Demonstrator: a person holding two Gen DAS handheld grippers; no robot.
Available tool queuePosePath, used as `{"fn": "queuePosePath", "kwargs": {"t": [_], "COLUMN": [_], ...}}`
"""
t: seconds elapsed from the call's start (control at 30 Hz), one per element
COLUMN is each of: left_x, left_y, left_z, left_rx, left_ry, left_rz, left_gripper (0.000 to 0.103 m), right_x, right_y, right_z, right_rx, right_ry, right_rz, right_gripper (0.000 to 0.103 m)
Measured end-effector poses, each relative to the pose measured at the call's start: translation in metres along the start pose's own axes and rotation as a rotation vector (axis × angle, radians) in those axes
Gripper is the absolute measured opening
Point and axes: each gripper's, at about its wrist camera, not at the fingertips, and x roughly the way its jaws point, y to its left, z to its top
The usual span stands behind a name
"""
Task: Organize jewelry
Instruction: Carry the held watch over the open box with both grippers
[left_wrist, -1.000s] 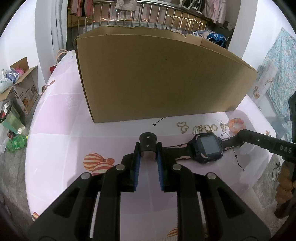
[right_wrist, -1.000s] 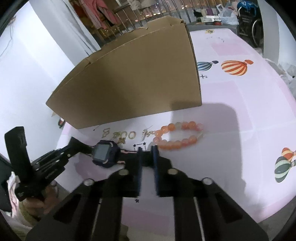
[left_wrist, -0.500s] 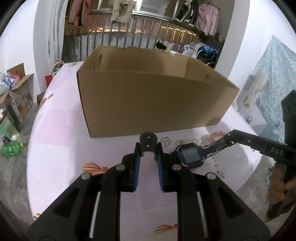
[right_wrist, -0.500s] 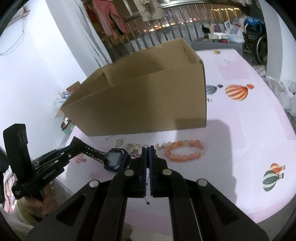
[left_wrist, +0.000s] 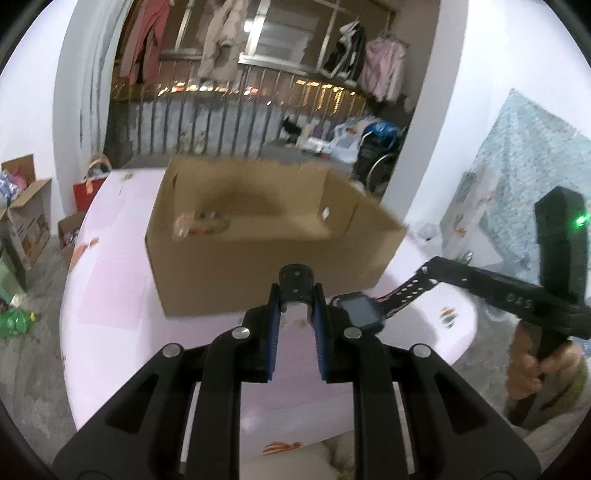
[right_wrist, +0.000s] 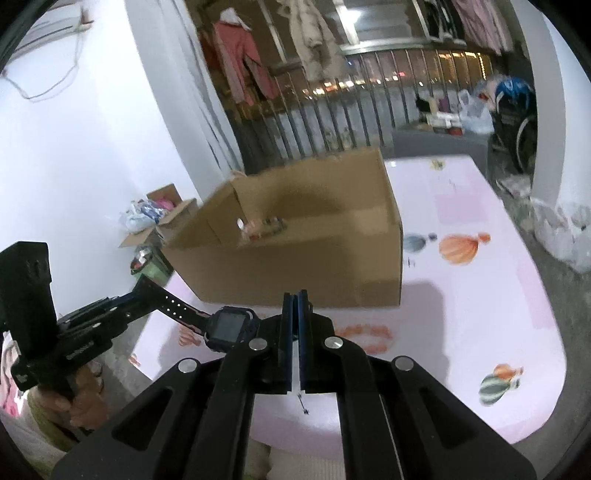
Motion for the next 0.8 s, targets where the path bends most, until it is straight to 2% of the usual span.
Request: {"fn": "queuePosePath", "kwargs": {"t": [0.17, 0.3, 0.4, 0.47, 0.67, 0.8], "left_x": [-0.021, -0.014, 0.012, 0.03, 0.105, 0.147], "left_y": [-0.013, -0.013, -0.002, 0.008, 0.041, 0.052], "left_z": [0.042, 0.075, 0.1, 0.111, 0.133, 0.142], "left_rx": [0.058, 0.062, 0.046, 0.021, -0.065, -0.069], "left_ry": [-0.08, -0.08, -0.035, -0.001, 0.17, 0.247], "left_rz": [-0.022, -0.02, 0.009, 0.003, 0.058, 0.097], "left_gripper": [0.016, 0.016, 0.016, 0.016, 0.016, 0.016], "right_x": [-0.014, -0.005, 0.012, 0.031, 0.114, 0.162], "right_y": [0.004, 0.0, -0.005, -0.011, -0.024, -0.029], "right_z": [0.041, 0.078, 0.105, 0.122, 0.153, 0.166], "right_rx": [-0.049, -0.061, -0.062, -0.054, 0.006, 0.005], "right_ry": [-0.055, -0.053, -0.027, 0.011, 0.198, 0.287], "right_rz": [0.052, 0.084, 0.093, 0.1, 0.136, 0.094], "right_gripper": [0.003, 0.003, 0.003, 0.003, 0.003, 0.003]}}
